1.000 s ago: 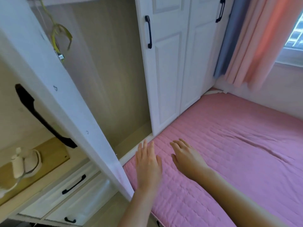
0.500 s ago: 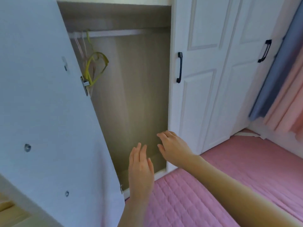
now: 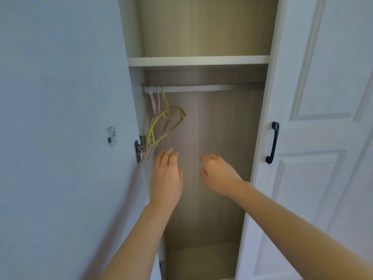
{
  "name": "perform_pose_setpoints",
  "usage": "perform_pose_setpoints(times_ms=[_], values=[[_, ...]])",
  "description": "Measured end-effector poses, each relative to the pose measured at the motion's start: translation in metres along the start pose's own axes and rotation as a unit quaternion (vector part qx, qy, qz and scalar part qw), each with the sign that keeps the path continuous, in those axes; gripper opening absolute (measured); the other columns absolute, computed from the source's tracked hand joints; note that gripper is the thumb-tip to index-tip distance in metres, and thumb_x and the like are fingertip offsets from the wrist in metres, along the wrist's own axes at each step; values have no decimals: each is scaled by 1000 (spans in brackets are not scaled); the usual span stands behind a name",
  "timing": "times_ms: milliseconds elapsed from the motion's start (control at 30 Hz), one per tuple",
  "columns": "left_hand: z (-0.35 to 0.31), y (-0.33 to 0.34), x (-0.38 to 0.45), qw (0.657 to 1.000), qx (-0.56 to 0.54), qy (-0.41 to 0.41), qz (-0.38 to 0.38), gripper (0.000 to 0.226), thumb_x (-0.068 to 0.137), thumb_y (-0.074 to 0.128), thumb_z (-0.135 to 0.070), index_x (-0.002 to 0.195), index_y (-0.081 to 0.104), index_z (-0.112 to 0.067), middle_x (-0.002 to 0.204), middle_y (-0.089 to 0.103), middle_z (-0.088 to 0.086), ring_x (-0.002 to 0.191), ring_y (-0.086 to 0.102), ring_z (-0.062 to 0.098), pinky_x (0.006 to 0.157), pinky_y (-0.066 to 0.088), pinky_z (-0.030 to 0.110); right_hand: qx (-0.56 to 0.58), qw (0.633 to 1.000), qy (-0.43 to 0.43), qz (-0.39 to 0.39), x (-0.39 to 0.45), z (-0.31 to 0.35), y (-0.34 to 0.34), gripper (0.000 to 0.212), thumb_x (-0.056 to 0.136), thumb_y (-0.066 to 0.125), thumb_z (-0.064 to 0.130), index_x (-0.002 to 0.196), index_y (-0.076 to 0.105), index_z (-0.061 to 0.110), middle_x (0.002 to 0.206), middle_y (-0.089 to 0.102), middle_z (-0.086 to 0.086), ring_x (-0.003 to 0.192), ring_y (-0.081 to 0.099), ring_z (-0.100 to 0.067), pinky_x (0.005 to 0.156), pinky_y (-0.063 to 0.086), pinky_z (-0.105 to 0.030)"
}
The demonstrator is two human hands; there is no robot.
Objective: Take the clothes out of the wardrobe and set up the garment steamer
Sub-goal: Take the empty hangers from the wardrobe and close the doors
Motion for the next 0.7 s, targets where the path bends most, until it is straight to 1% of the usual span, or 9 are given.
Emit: perform_pose_setpoints(times_ms=[100, 200, 300, 367, 433, 533, 600, 633, 700], values=[[4, -10, 34, 1000, 5, -15, -8, 46, 87, 52, 1, 133, 49, -1, 139, 47, 13, 134, 37, 28, 108, 32, 33, 33, 999, 11, 6, 32, 1, -10, 40, 94, 44, 18, 131, 48, 5, 128, 55, -17, 116, 52, -34, 93, 48, -45], [9, -12, 62, 999, 4, -37, -2, 46, 88, 51, -2, 133, 48, -2, 137, 48, 12, 133, 36, 27, 106, 33, 33, 48, 999, 16, 5, 56, 3, -16, 40, 94, 45, 19, 132, 48, 5, 128, 55, -17, 116, 53, -35, 94, 48, -44], [15, -10, 86, 998, 4, -68, 15, 42, 88, 51, -3, 130, 49, -1, 133, 50, 15, 128, 40, 30, 103, 34, 35, 47, 999, 13, 7, 75, 11, -18, 40, 94, 46, 18, 132, 48, 4, 128, 55, -18, 116, 53, -35, 94, 48, -42], [20, -9, 103, 995, -29, -95, 12, 39, 88, 51, -2, 127, 51, 0, 133, 49, 16, 125, 42, 32, 102, 35, 37, 30, 1000, -3, 2, 89, 17, -18, 38, 94, 47, 19, 129, 49, 4, 128, 55, -18, 116, 52, -35, 93, 48, -43], [24, -9, 121, 989, -76, -128, -12, 37, 88, 50, -1, 126, 53, 0, 131, 51, 17, 122, 45, 33, 99, 38, 38, 26, 999, -18, -7, 105, 22, -18, 36, 93, 47, 19, 125, 51, 2, 125, 56, -19, 115, 52, -36, 93, 48, -43], [29, -11, 145, 969, -146, -198, -22, 33, 89, 47, 0, 121, 56, 2, 120, 59, 20, 113, 54, 35, 84, 41, 34, 88, 996, -3, -12, 131, 26, -20, 32, 93, 47, 19, 119, 55, 1, 120, 59, -20, 111, 55, -37, 92, 48, -42], [37, -9, 158, 950, -177, -257, -1, 31, 90, 45, 0, 117, 58, 3, 117, 61, 21, 111, 55, 37, 78, 39, 30, 157, 987, 26, -11, 149, 28, -23, 30, 94, 46, 20, 112, 59, 0, 112, 64, -19, 107, 56, -38, 89, 48, -40], [41, -6, 165, 944, -176, -278, 14, 31, 90, 45, 0, 117, 59, 4, 119, 61, 23, 112, 55, 39, 79, 41, 31, 192, 981, 38, -10, 158, 30, -23, 28, 94, 46, 21, 106, 62, 1, 104, 66, -18, 103, 57, -37, 86, 47, -37], [49, 1, 176, 935, -166, -312, 38, 32, 90, 45, -1, 118, 59, 7, 122, 60, 27, 116, 54, 42, 89, 44, 37, 248, 967, 61, -8, 174, 35, -24, 26, 95, 47, 22, 80, 61, 5, 77, 62, -9, 87, 57, -32, 72, 42, -31]])
Point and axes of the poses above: each hand's wrist, its own x-axis towards the middle knuckle, its own y-axis out of the palm, z = x × y, the point moved 2 cm from there along x, towards the middle knuckle
